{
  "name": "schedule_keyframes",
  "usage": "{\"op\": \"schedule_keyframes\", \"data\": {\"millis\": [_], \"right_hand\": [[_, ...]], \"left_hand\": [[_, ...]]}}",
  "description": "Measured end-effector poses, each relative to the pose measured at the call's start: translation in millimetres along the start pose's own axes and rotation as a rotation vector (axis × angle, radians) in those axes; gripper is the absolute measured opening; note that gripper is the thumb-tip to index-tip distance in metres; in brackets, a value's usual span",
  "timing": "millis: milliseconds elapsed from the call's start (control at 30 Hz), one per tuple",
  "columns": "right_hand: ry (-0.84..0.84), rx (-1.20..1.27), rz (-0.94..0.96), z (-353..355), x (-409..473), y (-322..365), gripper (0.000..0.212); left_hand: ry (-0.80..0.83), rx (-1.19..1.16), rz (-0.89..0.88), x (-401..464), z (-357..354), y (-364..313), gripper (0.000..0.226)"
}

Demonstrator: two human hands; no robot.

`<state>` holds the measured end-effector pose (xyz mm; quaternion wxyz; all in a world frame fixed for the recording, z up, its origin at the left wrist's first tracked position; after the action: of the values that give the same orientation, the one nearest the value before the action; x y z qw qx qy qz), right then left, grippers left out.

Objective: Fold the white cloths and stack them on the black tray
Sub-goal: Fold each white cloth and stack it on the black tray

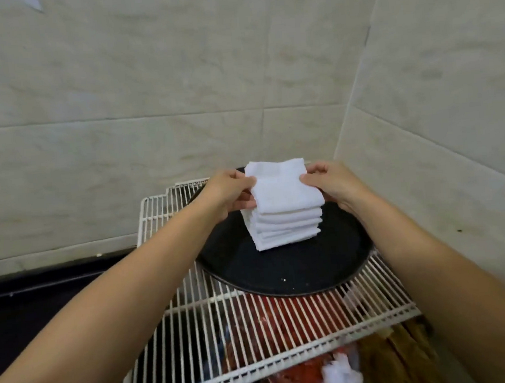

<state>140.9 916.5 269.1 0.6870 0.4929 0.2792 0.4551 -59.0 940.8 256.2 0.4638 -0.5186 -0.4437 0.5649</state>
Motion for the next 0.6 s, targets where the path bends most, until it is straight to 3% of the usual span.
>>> {"op": "schedule_keyframes", "data": {"millis": [200, 333, 467, 600], "right_hand": [[0.034, -0.059, 0.062, -1.7, -3.6, -10.1, 0.010], [-0.042, -0.124, 0.103, 6.5, -17.2, 6.6, 0.033], [-0.199, -0.207, 0.283, 10.0, -54.0, 54.3, 0.041], [-0.095, -0.270, 0.508, -54.3, -130.0, 101.2, 0.031]], "left_hand": [[-0.034, 0.045, -0.038, -7.6, 3.7, 12.1, 0.024], [-0.077, 0.021, -0.039, -23.2, 22.1, 6.0, 0.019], [-0.157, 0.015, -0.095, -56.9, 74.9, -2.7, 0.017], [-0.257, 0.060, -0.154, -116.5, 166.2, 15.6, 0.019]]}}
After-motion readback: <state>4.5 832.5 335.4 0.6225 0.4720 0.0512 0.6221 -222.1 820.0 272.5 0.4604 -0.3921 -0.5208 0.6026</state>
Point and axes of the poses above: each hand's wrist, its own x-axis towards the middle knuckle, its own z-axis out of the back of the hand, y = z × x, the point moved 7 cm from there along x, towards the middle knuckle, and after that the axes turned 14 degrees about -y, right-handed, at the moved point
